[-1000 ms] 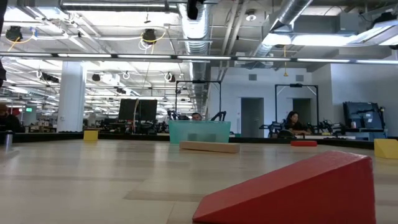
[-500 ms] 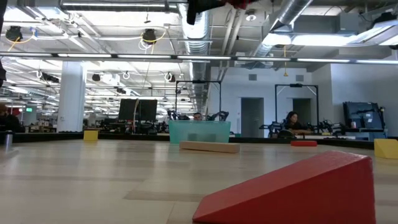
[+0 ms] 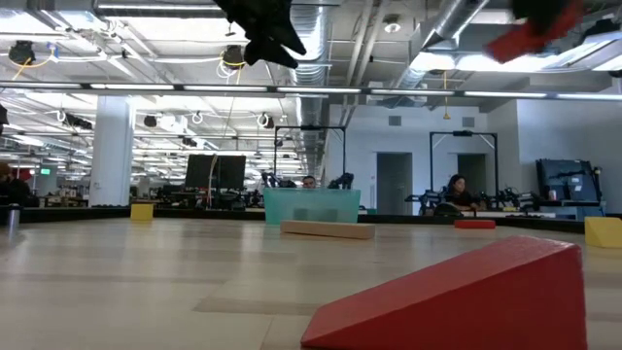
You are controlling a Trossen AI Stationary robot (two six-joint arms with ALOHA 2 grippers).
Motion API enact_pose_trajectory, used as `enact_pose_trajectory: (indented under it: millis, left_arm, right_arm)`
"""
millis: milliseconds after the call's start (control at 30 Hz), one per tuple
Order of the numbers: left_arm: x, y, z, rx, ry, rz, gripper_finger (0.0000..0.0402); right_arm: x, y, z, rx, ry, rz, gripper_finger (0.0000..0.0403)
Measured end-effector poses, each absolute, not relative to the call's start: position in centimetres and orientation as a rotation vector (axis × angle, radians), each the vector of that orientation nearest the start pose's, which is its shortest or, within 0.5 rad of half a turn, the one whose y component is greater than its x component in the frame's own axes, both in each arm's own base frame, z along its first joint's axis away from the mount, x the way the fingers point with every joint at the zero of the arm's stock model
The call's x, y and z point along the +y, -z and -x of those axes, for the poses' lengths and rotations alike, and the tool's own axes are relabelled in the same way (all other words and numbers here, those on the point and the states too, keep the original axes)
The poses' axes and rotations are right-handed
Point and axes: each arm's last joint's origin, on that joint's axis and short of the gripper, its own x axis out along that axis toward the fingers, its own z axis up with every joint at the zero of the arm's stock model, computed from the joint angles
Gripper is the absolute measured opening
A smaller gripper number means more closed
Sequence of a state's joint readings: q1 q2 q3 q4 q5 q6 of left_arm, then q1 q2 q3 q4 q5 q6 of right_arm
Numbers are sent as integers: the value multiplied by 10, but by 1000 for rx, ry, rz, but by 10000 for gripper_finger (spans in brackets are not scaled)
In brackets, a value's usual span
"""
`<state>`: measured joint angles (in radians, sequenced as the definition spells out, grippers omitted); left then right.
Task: Sort & place blocks by color
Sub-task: Put the red block into the transparent bin
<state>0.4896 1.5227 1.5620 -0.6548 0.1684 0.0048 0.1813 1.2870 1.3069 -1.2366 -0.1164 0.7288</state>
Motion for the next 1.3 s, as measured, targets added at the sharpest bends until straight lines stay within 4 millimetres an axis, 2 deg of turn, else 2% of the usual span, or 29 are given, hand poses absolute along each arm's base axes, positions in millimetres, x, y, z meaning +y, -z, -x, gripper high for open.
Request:
enact_pose_trajectory:
  millis: [100,200,400,567,667,767,933,1100,1300]
  left_arm:
    - [150,-381,-292,598,-298,158,214]
    - [148,-381,-293,599,-272,127,215]
    - [148,-382,-294,590,-262,86,215]
    - [148,-383,-295,573,-255,77,215]
    - [148,-384,-295,569,-233,84,215]
    - [147,-384,-295,563,-207,98,215]
    - [147,-384,-295,559,-192,107,215]
    - [147,-384,-295,554,-195,113,215]
    - [147,-385,-296,543,-199,118,215]
  right_arm:
    - [80,-315,-211,1300,106,-741,46]
    - [108,-297,-206,1292,93,-873,46]
    - [148,-265,-196,1311,130,-1078,47]
    - [177,-247,-177,1401,161,-1122,47]
    - [183,-234,-163,1449,239,-1119,48]
    - [187,-224,-158,1454,244,-1141,55]
    - [187,-217,-158,1426,149,-1081,74]
    - [181,-212,-162,1369,145,-998,97]
    - [176,-211,-166,1370,117,-974,150]
